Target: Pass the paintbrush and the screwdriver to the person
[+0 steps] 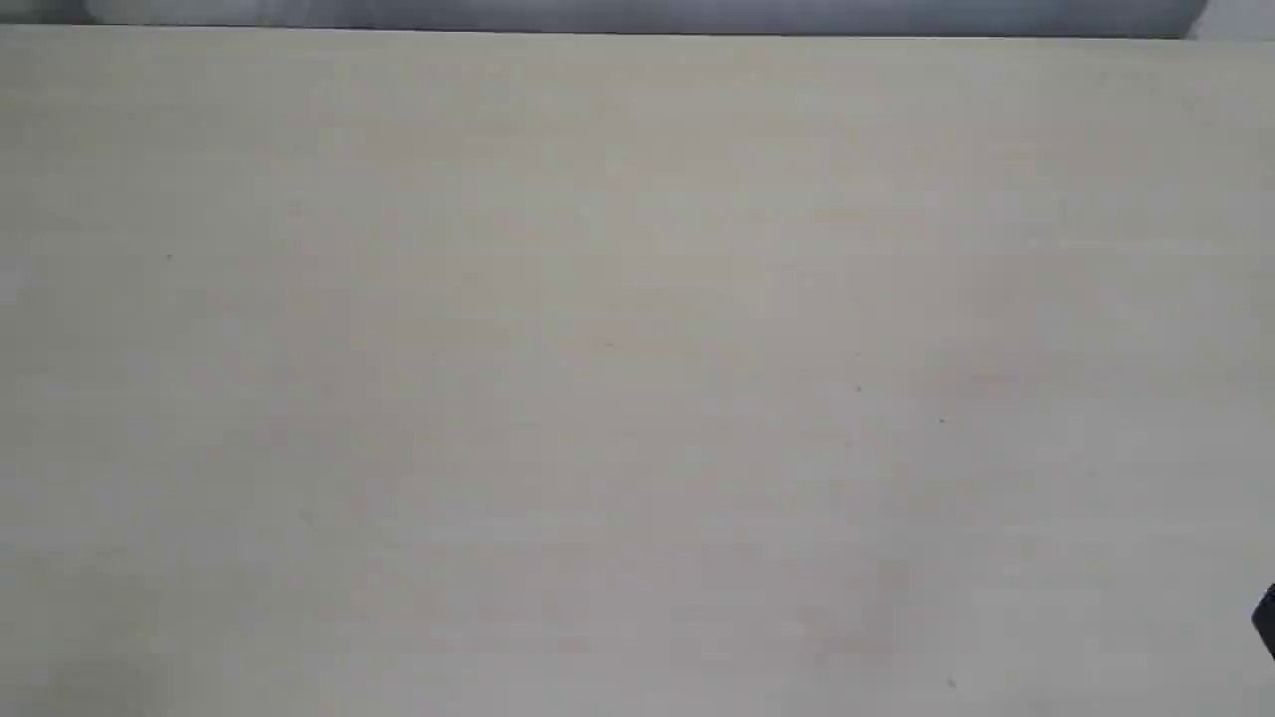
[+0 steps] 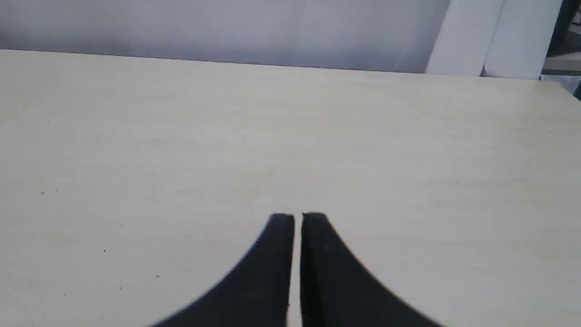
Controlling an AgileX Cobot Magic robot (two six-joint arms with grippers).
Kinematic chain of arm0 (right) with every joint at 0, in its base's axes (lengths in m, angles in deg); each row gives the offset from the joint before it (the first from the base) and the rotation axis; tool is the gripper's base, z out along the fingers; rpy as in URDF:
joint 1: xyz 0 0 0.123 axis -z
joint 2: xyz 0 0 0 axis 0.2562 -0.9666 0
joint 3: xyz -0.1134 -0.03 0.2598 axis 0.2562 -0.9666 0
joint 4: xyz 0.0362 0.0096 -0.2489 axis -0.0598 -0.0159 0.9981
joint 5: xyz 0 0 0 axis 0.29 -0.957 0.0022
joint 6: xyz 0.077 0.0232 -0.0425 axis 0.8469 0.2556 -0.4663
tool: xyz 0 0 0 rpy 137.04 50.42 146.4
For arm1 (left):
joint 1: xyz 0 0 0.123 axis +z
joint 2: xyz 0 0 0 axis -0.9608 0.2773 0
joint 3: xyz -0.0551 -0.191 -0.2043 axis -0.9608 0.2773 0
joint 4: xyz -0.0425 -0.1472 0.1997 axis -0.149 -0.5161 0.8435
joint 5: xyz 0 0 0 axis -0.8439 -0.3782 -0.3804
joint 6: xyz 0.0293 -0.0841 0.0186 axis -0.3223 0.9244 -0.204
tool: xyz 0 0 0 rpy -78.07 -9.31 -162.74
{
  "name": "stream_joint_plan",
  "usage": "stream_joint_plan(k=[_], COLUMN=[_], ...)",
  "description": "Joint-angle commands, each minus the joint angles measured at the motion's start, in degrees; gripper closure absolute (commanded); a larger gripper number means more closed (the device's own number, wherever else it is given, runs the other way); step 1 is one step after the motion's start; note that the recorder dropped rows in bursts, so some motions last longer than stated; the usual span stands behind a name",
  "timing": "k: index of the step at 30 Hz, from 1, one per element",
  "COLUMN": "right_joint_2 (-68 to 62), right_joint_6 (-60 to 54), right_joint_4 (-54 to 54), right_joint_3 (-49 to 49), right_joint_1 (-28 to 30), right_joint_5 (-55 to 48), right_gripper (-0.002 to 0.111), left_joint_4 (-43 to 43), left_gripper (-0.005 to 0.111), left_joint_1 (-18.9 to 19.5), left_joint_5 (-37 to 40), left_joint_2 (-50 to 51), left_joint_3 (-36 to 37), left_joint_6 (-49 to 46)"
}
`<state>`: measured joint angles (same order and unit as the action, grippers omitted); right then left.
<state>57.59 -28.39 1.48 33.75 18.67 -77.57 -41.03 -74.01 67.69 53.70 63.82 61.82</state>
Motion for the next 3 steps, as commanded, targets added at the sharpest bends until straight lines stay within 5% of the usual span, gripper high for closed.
stream_joint_plan(k=[1, 3], right_joint_2=[0.1, 0.1], right_joint_6=[-0.3, -0.3], right_joint_4=[0.1, 0.1], right_joint_3=[-0.2, -0.2], right_joint_1=[0.0, 0.0], right_joint_5=[0.2, 0.2], right_gripper=[0.104, 0.104], left_joint_4=[-0.2, -0.2], left_gripper=[0.107, 0.107], left_joint_1=[-0.3, -0.3], left_joint_5=[-0.3, -0.3], left_joint_2=[-0.1, -0.1], left_joint_3=[0.1, 0.1], left_joint_6=[0.1, 0.1])
